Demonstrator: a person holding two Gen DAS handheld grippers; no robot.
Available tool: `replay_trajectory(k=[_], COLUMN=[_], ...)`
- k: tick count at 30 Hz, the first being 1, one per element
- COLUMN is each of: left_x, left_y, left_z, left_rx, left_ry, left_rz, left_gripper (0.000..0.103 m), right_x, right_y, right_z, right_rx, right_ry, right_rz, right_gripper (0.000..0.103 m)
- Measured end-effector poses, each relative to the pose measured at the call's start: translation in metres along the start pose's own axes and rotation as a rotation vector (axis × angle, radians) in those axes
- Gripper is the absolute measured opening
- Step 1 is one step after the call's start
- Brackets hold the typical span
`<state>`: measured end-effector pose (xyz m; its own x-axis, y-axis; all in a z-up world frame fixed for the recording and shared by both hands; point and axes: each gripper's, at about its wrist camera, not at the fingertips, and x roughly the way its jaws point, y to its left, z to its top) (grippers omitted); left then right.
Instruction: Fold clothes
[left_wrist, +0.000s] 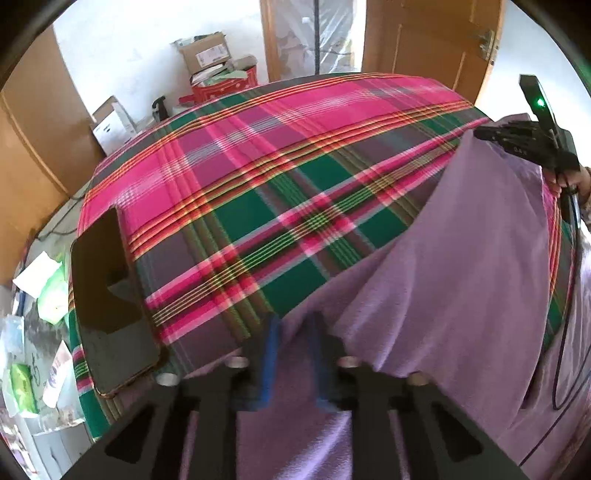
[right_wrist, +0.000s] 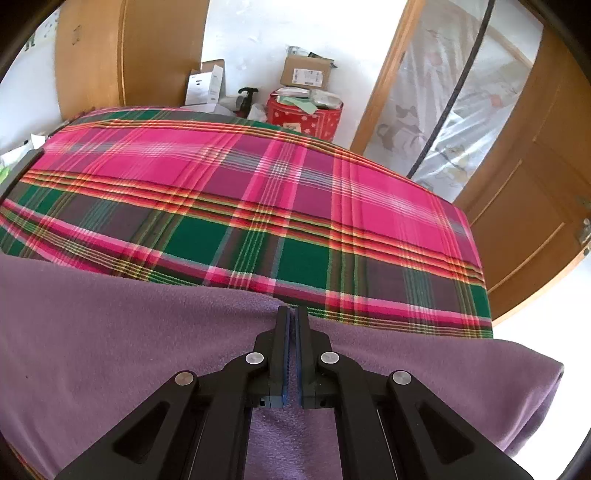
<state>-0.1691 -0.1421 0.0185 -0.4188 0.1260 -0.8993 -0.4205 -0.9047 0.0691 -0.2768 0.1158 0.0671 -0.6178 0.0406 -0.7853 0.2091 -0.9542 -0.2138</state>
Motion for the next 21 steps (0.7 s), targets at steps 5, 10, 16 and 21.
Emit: replay_trajectory(k=[5, 10, 16, 21], left_x=[-0.001, -0.02, -0.004, 0.008], left_y=[0.005, 0.035, 0.042, 0.045], left_z=[0.002, 0.008, 0.013, 0.011], left_rx=[-0.051, -0.223, -0.29, -0.335], left_ry=[-0.031, -0.12, -0.096, -0.07], left_rz=[0.018, 0.048, 0.066, 0.061], left_gripper=[0.003, 0.002, 0.002, 0.002], right_x=[-0.002, -0.01, -0.006, 0.005], right_y=[0.001, -0.001, 0.004, 0.003], right_z=[-0.001, 0.002, 0.011, 0.019], right_rx=[-0.005, 0.01, -0.004, 0.007], right_ry=[-0.001, -0.047, -0.057, -0.042], right_rz=[-0.014, -0.03, -0.058, -0.1], right_gripper=[0.002, 0.002, 0.002, 0.002])
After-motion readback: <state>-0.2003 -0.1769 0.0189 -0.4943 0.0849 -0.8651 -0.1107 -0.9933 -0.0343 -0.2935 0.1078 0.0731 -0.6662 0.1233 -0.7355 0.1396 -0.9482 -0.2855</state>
